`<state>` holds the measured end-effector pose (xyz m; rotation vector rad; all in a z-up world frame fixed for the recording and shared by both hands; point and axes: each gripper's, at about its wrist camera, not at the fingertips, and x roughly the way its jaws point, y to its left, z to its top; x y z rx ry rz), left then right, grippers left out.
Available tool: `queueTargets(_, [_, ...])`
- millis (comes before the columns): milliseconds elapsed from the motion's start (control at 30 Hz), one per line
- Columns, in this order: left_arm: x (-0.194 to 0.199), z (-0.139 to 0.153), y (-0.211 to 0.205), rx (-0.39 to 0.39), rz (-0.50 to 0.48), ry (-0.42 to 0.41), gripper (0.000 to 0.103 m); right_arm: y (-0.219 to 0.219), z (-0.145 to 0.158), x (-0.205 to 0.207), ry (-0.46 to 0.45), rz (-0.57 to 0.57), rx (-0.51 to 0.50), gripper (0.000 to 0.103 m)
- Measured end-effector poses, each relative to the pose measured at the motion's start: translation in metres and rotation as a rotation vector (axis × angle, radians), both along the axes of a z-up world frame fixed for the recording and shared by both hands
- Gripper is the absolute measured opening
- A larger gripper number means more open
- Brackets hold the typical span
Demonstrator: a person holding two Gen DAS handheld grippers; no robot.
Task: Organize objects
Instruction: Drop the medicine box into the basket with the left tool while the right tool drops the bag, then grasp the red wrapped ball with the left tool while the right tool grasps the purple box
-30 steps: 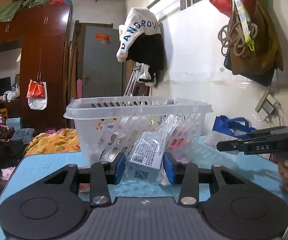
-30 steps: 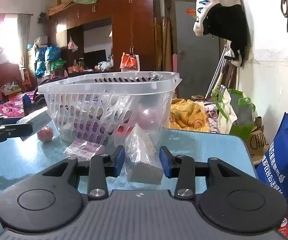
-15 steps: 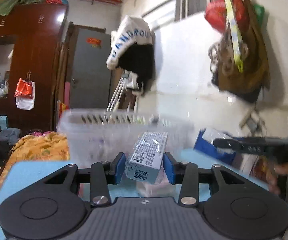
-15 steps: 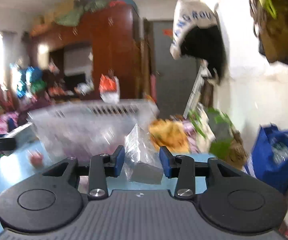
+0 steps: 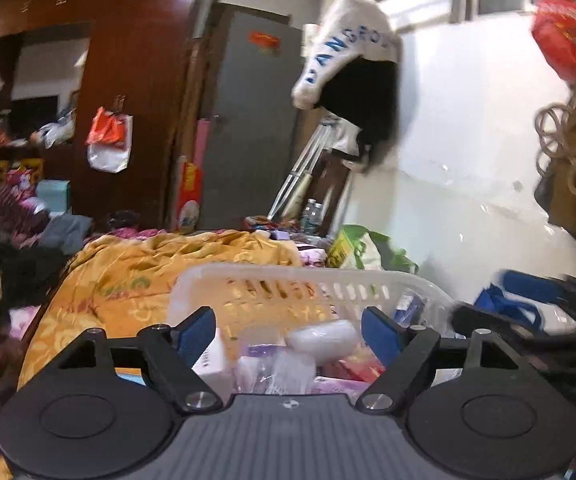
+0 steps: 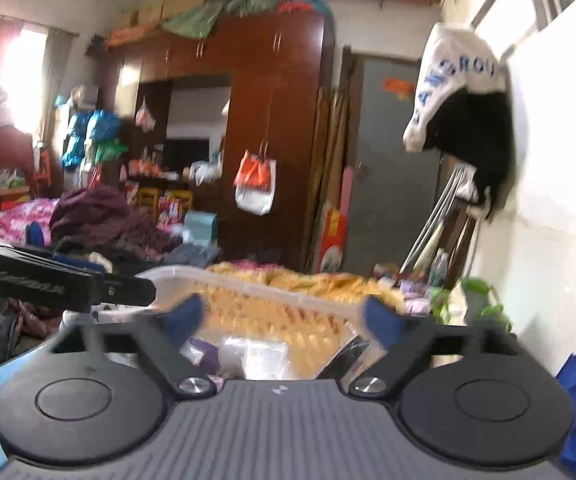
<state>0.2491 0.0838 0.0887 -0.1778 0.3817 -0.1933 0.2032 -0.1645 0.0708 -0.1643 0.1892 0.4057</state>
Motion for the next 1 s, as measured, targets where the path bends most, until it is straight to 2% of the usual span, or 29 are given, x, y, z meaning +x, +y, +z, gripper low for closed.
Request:
queueTargets(100, [-0.025,0.005,0.009,0.001,-0.009,-0.073,0.084,-0.010,-0.006,-0.019,-0.016,0.002,-0.009,0.103])
queueTargets(200, [-0.051,0.009,0.008,0.067,0.005,-0.135,0.090,-0.020,-0.015,-0.036,0.006,0.013,0.002,0.103])
queueTargets(267, [-0.069,0.004,0.008,0.111,0.018,-0.141,0.091,-0.027,-0.029,-0.047,0.044,0.016,0.045,0.103])
queueTargets(400, [-0.085,-0.019,0.017,0.187,0.035,-0.063,0.098,-0.022,-0.064,-0.042,0.206,0.023,0.015,0.103])
queueTargets(533, [-0.067,-0.049,0.019,0.264,0.029,0.069,0.098,-0.004,-0.086,-0.024,0.309,0.030,-0.040,0.103])
queueTargets(633, [-0.050,-0.064,0.020,0.255,0.048,0.115,0.096,0.006,-0.095,-0.007,0.387,0.032,-0.049,0.103])
queueTargets(833, [-0.034,-0.089,0.021,0.269,0.062,0.195,0.096,0.012,-0.107,-0.006,0.423,0.069,-0.030,0.103])
queueTargets(900, [-0.031,-0.095,0.022,0.254,0.066,0.208,0.092,0.014,-0.108,-0.010,0.404,0.067,-0.042,0.098])
queueTargets(1000, [-0.029,-0.098,0.018,0.243,0.072,0.223,0.079,0.022,-0.109,-0.014,0.379,0.052,-0.073,0.095])
